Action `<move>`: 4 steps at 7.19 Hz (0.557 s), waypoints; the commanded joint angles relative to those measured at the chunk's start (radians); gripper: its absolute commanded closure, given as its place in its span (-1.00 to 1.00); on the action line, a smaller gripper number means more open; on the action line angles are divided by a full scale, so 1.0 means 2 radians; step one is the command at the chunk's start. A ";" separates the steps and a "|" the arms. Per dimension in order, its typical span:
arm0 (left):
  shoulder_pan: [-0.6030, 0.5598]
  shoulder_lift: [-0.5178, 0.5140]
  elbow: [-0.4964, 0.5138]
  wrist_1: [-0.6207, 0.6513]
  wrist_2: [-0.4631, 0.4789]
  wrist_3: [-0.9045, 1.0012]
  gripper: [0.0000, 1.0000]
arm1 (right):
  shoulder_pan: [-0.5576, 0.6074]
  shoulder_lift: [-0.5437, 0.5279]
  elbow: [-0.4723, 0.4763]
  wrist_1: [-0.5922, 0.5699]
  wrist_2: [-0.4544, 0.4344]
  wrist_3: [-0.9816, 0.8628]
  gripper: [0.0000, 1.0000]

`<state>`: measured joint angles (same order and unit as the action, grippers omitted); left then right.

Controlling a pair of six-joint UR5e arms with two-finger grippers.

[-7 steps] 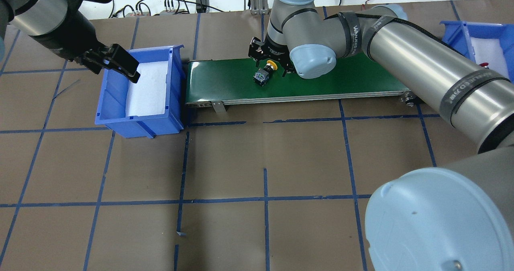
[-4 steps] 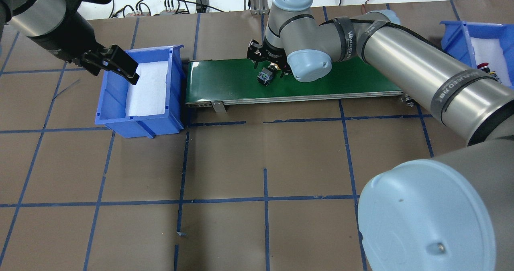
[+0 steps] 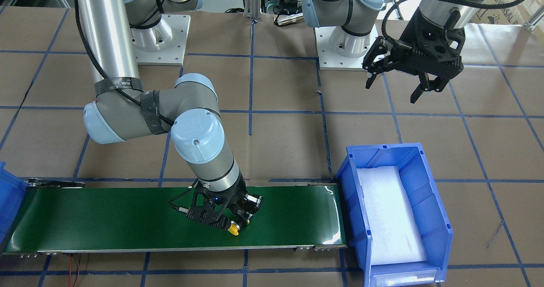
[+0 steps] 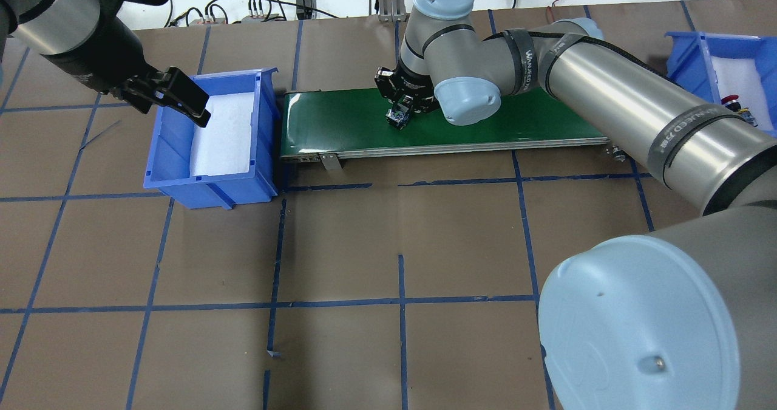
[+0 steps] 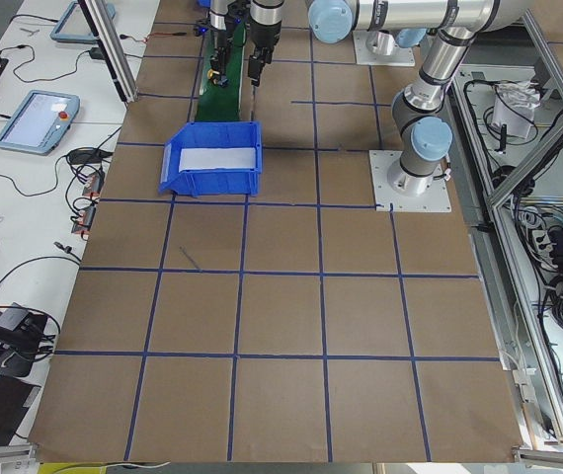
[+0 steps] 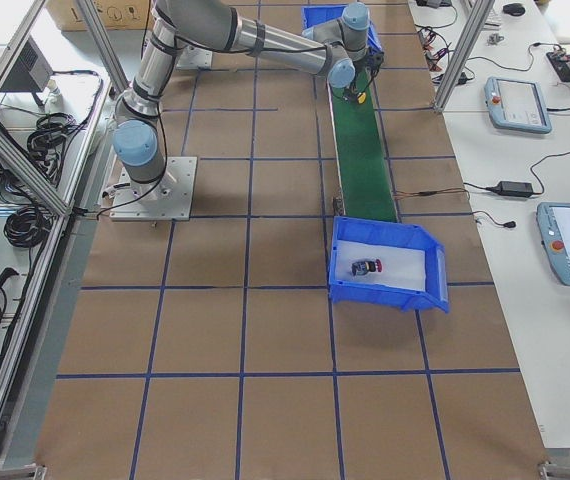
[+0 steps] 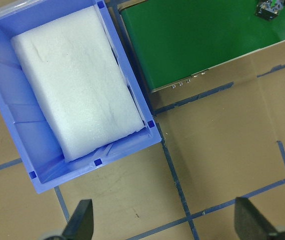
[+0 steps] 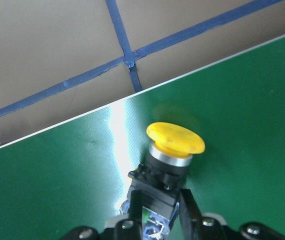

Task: Transport two buttons from left to right
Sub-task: 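Lower the right gripper and grasp the yellow button on the belt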

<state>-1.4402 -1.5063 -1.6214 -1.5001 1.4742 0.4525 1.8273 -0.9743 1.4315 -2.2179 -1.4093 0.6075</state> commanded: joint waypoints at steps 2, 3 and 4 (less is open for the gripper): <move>0.001 -0.002 0.000 0.002 0.000 -0.001 -1.00 | -0.001 -0.002 0.001 0.002 0.002 -0.008 0.43; 0.000 -0.002 0.000 0.002 0.000 -0.001 -1.00 | 0.000 -0.001 0.001 -0.002 0.002 -0.005 -0.66; 0.000 -0.004 -0.001 0.002 -0.002 -0.002 -1.00 | -0.001 -0.003 0.000 -0.005 0.003 -0.002 -0.97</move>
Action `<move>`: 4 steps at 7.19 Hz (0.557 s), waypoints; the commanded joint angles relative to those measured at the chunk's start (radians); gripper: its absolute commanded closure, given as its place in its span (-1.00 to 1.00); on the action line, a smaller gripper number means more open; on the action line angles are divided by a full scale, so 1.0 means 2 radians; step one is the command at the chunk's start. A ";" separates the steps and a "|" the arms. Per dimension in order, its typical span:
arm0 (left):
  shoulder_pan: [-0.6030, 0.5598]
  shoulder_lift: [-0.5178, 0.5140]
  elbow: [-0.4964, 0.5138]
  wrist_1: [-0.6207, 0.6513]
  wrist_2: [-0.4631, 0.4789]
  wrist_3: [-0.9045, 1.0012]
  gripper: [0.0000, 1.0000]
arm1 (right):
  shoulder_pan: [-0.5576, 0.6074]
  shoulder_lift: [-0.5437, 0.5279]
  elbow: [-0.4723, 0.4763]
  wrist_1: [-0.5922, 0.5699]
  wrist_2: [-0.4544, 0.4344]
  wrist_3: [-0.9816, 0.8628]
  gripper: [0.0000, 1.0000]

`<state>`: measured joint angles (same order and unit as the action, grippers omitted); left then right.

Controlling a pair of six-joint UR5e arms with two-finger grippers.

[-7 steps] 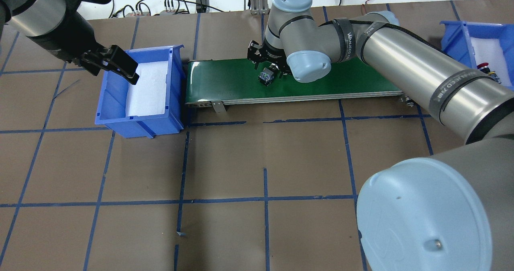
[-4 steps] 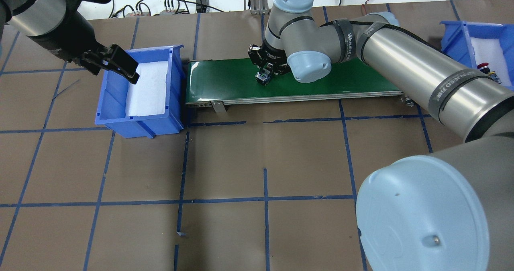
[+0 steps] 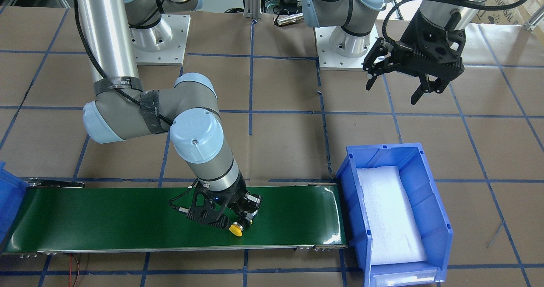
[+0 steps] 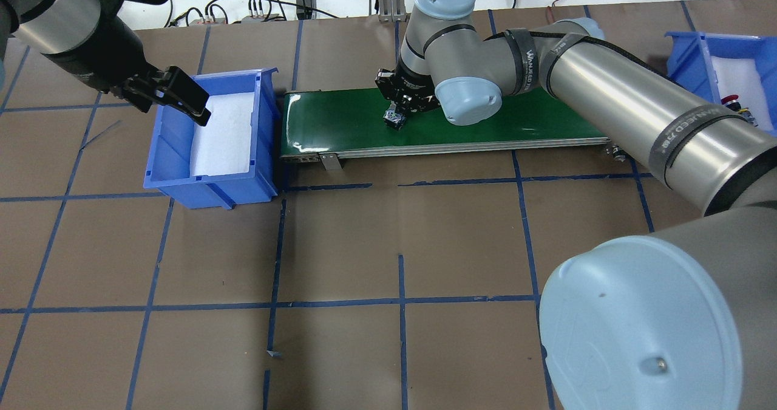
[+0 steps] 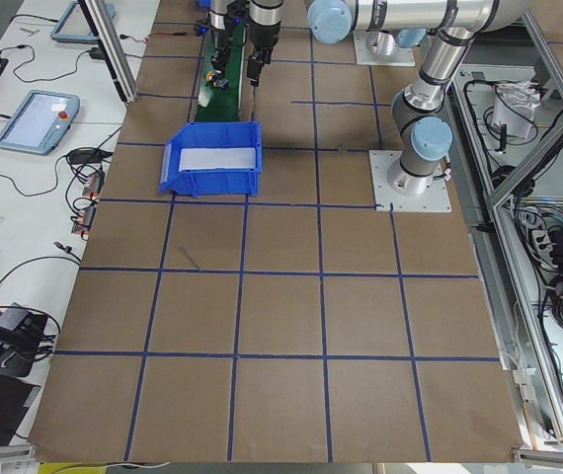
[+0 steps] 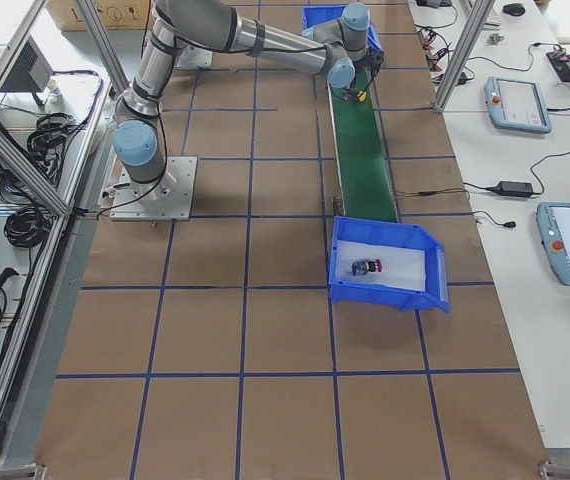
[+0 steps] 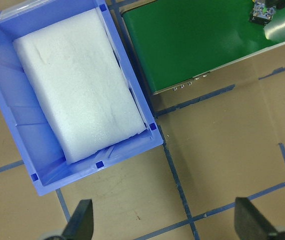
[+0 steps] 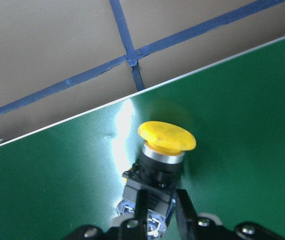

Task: Transport two buttons from left to right
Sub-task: 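Lift the yellow button off the belt with the right gripper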

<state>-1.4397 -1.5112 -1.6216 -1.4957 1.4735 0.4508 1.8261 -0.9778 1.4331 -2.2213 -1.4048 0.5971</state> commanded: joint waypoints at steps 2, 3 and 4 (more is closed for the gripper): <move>0.000 -0.002 -0.001 0.000 0.000 -0.001 -1.00 | 0.000 0.000 -0.001 -0.005 0.001 0.004 -0.99; 0.000 -0.001 -0.003 0.000 0.000 -0.001 -1.00 | 0.000 0.001 0.000 -0.008 0.001 0.004 -0.99; 0.000 -0.001 -0.004 0.000 0.000 -0.001 -1.00 | -0.003 0.003 0.001 -0.008 0.001 0.004 -0.99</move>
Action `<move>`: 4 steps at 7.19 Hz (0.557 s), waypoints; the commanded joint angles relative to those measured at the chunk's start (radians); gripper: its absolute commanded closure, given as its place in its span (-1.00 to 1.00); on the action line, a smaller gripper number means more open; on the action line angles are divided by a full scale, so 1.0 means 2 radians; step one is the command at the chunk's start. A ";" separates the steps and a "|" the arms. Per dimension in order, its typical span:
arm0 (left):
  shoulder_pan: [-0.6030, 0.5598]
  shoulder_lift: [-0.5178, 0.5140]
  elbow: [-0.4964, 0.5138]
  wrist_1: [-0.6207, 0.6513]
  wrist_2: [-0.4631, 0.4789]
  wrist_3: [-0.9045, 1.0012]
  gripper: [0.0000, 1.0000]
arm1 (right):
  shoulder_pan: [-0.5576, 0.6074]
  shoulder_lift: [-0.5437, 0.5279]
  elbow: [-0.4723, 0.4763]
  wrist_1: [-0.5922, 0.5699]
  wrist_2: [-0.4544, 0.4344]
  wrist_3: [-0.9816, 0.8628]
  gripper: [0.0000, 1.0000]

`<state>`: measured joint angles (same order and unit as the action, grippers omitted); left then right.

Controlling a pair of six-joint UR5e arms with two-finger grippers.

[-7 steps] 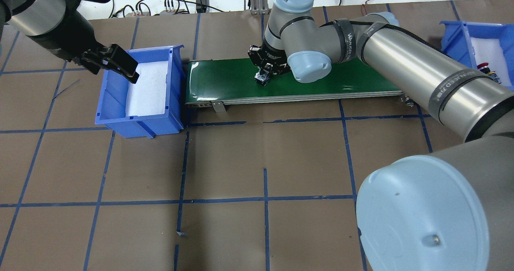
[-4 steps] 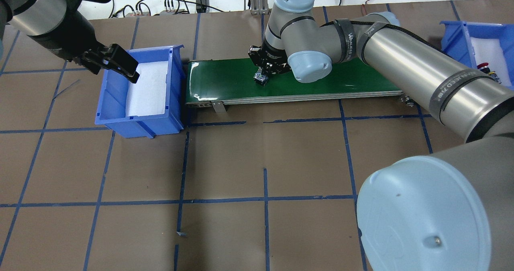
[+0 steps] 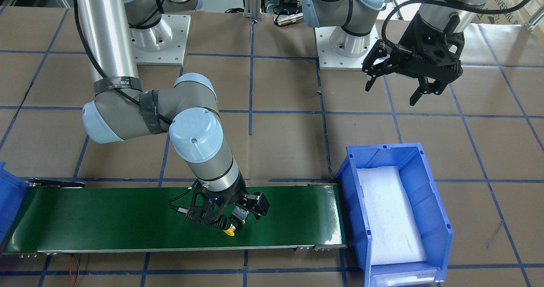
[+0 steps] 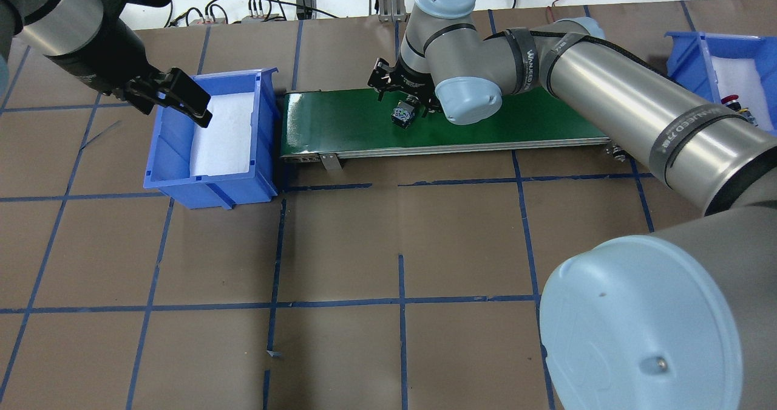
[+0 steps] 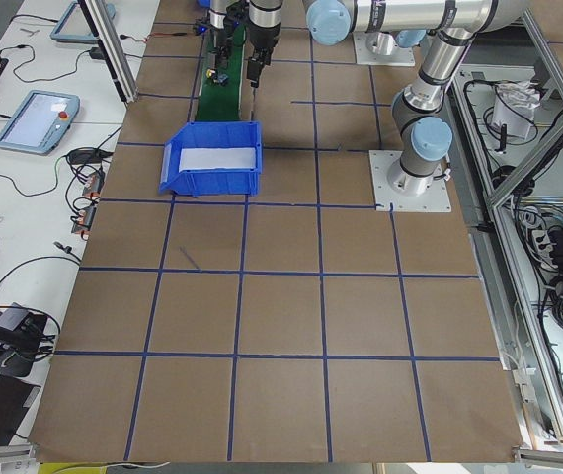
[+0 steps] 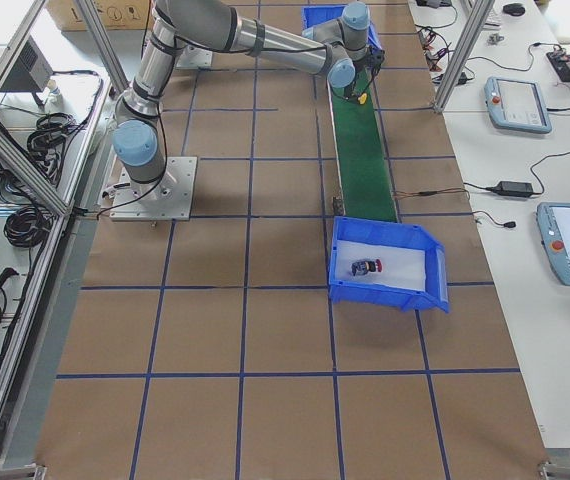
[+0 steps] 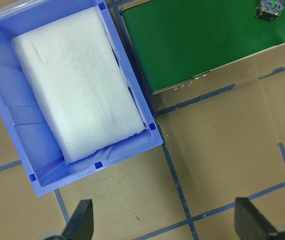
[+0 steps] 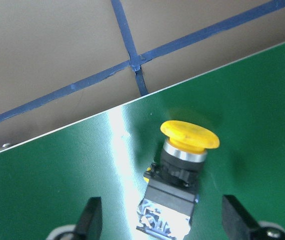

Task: Transport two buttons from left to right
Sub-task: 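Lift the yellow button off the belt with the right gripper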

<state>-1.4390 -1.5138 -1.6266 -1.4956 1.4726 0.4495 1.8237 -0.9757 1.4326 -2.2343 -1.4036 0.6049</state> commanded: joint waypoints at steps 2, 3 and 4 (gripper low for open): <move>0.000 0.002 -0.005 0.001 -0.001 0.000 -1.00 | -0.004 0.008 0.004 0.000 -0.001 0.000 -0.81; 0.000 0.001 -0.004 0.001 -0.002 0.000 -1.00 | -0.007 0.008 0.002 0.002 -0.001 -0.001 -0.32; -0.001 0.001 -0.004 0.001 -0.002 0.000 -1.00 | -0.009 0.008 -0.001 0.007 0.021 -0.001 0.32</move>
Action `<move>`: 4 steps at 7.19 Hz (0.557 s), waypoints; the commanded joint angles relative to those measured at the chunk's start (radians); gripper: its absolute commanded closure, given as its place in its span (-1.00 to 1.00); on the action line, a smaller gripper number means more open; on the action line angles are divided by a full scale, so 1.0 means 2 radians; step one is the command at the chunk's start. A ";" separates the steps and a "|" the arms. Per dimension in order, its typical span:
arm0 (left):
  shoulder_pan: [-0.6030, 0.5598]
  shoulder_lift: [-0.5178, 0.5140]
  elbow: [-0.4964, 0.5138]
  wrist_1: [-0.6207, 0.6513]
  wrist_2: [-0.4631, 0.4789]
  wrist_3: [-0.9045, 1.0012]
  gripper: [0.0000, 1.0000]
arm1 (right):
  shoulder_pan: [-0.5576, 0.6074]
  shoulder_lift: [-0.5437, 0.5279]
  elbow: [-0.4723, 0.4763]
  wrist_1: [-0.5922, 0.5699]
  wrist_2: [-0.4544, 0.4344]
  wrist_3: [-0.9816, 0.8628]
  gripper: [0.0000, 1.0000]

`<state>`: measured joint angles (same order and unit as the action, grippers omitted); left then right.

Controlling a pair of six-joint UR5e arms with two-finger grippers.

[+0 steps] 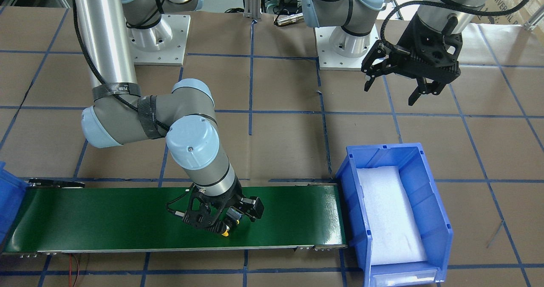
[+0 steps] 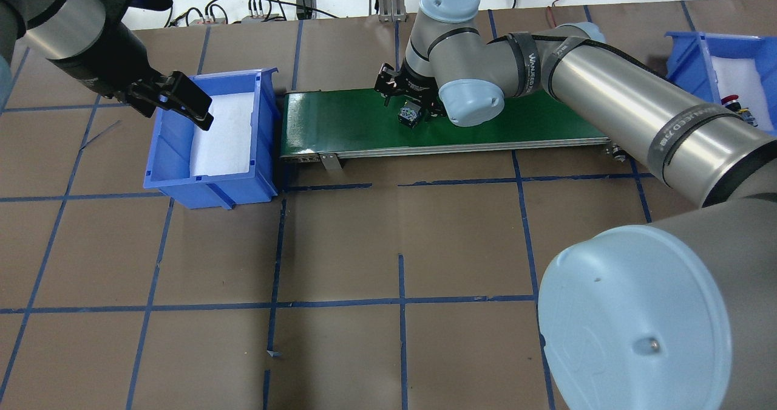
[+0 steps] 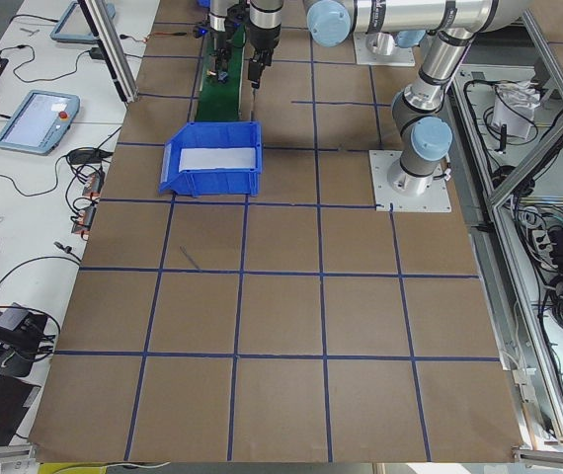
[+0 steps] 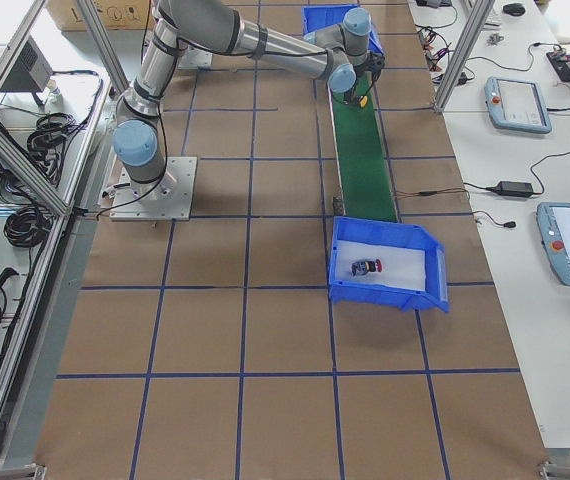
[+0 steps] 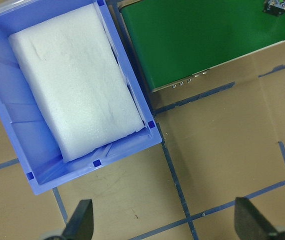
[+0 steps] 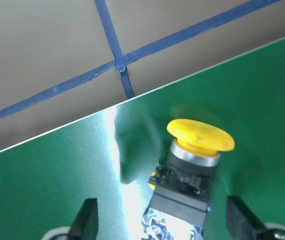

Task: Transport two buttons from left to right
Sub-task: 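Lift the yellow button off the belt with the right gripper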

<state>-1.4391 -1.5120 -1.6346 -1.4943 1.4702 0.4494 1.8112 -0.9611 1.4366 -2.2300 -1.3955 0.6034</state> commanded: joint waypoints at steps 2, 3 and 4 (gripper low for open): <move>0.000 0.001 0.001 0.000 0.000 0.000 -1.00 | -0.008 -0.001 -0.002 0.007 0.033 -0.001 0.89; 0.000 0.001 0.003 0.000 0.000 0.000 -1.00 | -0.011 -0.003 -0.003 0.007 0.032 -0.003 0.91; 0.000 0.001 0.004 0.000 0.000 0.000 -1.00 | -0.011 -0.006 -0.004 0.007 0.031 -0.006 0.91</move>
<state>-1.4389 -1.5101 -1.6298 -1.4941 1.4706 0.4495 1.7919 -0.9675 1.4309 -2.2170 -1.3334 0.5978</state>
